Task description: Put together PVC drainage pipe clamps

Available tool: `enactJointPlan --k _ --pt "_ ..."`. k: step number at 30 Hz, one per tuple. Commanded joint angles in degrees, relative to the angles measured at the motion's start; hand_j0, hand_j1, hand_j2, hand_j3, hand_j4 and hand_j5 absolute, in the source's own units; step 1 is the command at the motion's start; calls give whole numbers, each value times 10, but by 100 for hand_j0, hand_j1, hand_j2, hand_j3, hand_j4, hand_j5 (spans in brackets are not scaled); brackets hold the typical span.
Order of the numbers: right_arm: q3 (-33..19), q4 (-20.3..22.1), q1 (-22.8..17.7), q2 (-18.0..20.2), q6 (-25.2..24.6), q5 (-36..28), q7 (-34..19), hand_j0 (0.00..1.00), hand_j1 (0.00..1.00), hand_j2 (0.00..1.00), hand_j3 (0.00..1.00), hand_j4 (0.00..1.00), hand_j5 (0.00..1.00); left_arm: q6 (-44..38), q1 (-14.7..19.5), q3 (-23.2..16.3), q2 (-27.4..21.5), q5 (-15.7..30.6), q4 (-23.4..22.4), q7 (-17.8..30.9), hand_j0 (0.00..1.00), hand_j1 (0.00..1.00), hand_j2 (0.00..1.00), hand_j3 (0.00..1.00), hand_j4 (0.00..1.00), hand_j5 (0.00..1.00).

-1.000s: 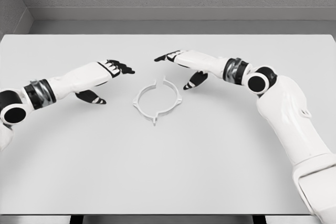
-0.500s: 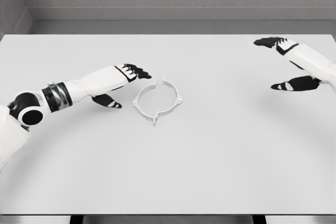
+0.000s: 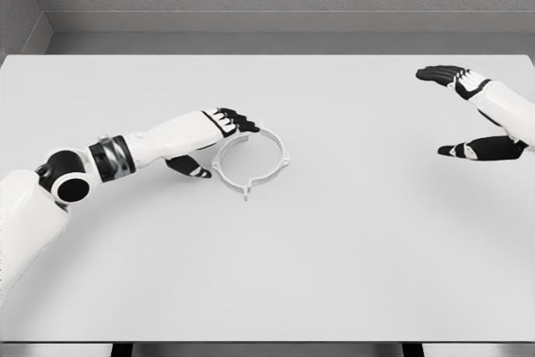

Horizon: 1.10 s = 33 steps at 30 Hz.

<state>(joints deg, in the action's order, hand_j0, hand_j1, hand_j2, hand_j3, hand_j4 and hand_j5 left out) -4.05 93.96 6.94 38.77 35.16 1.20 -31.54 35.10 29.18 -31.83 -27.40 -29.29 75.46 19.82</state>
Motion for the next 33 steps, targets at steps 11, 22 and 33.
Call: enactJointPlan --k 11,22,33 --pt "6 -21 0 -3 -2 -5 0 100 100 100 100 100 100 -1 2 -4 17 -15 -17 0 100 100 100 100 100 100" --pt "7 -20 0 -3 -2 -5 1 100 100 100 100 100 100 -1 5 -4 27 -16 -22 0 100 100 100 100 100 100" --pt "8 -19 1 -4 -2 -5 1 100 100 100 100 100 100 -1 9 -4 38 -27 -22 0 100 100 100 100 100 100"
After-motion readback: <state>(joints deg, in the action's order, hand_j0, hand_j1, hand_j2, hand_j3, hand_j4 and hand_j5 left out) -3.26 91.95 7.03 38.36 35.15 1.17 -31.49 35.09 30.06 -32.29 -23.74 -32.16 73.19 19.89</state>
